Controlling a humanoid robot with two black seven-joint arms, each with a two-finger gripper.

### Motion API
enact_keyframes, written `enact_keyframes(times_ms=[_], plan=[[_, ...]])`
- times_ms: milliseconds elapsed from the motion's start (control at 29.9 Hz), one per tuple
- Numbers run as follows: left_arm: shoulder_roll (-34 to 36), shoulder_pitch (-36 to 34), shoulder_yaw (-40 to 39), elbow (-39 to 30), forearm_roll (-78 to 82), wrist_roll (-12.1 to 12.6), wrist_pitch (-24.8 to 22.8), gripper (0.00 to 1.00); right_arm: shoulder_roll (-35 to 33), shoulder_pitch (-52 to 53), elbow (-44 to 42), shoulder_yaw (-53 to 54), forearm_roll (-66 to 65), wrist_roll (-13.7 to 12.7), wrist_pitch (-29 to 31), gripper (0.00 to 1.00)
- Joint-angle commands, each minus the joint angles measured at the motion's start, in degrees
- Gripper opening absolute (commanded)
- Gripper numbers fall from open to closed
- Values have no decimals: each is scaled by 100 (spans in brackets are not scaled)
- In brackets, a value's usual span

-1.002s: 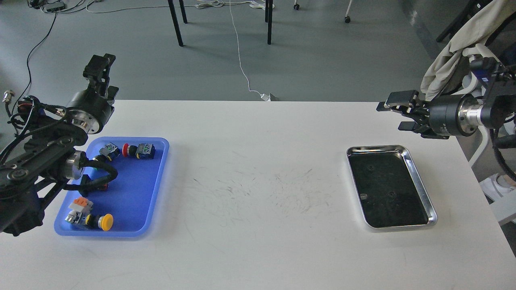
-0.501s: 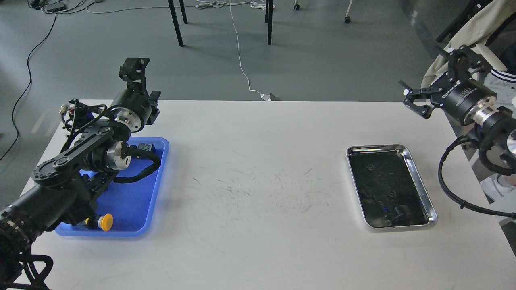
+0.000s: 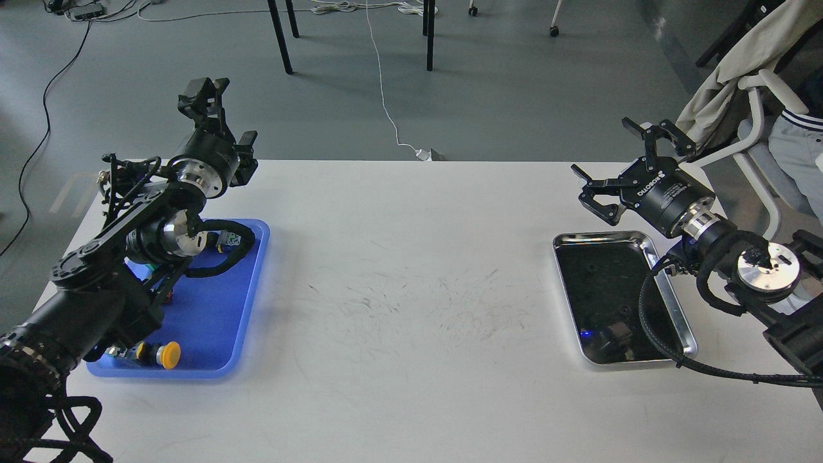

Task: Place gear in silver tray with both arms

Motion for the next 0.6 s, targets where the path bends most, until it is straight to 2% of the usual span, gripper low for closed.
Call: enact_keyframes(times_ms=[0,267,434,568], plan=[[14,17,-19,-21,-3,6,-96,98,3,66,-75,52,-61,-18,0,99],[-39,166,-256,-205,-20,6,-61,98,3,66,-75,341,-52,-70,0,99],[-30,298,-256,-354,-12,6,-43,98,3,66,-75,465,-52,-307,0,99],[5,307,-248,-390,-12,6,-26,98,3,-4,-22,666,-35,-221,0,99]])
